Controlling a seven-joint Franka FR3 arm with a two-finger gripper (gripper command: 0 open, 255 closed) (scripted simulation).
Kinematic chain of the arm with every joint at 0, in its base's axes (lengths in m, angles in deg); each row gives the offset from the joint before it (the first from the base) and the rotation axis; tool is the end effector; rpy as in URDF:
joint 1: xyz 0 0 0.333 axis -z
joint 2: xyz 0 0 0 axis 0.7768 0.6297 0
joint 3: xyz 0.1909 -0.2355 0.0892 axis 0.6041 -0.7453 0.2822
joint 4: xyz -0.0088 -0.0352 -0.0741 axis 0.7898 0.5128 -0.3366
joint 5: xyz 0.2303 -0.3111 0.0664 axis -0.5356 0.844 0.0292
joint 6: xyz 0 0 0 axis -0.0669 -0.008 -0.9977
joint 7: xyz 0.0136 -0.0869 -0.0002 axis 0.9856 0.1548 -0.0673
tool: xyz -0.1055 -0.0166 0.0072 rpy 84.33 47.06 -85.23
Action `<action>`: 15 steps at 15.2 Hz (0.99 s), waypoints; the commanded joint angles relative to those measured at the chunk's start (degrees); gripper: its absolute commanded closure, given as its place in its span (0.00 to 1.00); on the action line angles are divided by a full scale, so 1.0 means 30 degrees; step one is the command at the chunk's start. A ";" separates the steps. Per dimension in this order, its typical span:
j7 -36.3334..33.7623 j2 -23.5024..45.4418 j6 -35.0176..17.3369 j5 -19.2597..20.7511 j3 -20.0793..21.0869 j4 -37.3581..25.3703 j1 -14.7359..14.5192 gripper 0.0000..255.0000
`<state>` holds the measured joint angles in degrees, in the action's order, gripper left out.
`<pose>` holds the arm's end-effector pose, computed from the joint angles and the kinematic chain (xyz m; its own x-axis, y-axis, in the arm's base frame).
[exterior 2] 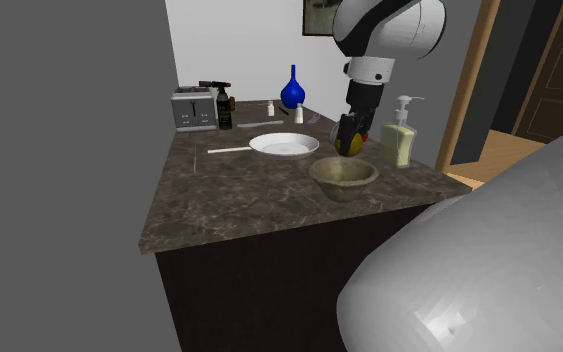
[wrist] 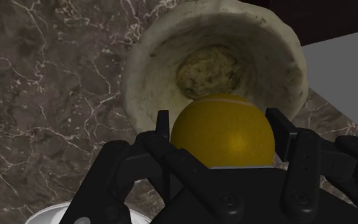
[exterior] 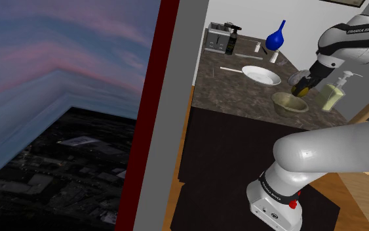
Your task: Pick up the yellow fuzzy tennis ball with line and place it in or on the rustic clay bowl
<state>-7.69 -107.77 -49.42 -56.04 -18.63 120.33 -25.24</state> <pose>0.1449 -0.3895 0.4708 0.9632 -0.2404 0.1204 -0.2426 -0.9701 0.0046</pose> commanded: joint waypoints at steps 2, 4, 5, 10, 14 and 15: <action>0.0010 0.0018 -0.0052 0.0005 -0.0024 0.0022 -0.0003 1.00; 0.0010 0.0018 -0.0052 0.0005 -0.0024 0.0022 -0.0003 1.00; 0.0010 0.0018 -0.0052 0.0005 -0.0024 0.0022 -0.0003 1.00; 0.0011 0.0020 -0.0052 0.0004 -0.0025 0.0020 -0.0004 0.00; -0.0006 -0.0562 0.2004 -0.0204 0.0635 -0.1447 0.0086 0.00; 0.0000 -0.0665 0.2528 -0.0268 0.0787 -0.1866 0.0090 0.00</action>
<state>-7.52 -109.22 -44.14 -56.54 -17.10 116.38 -24.98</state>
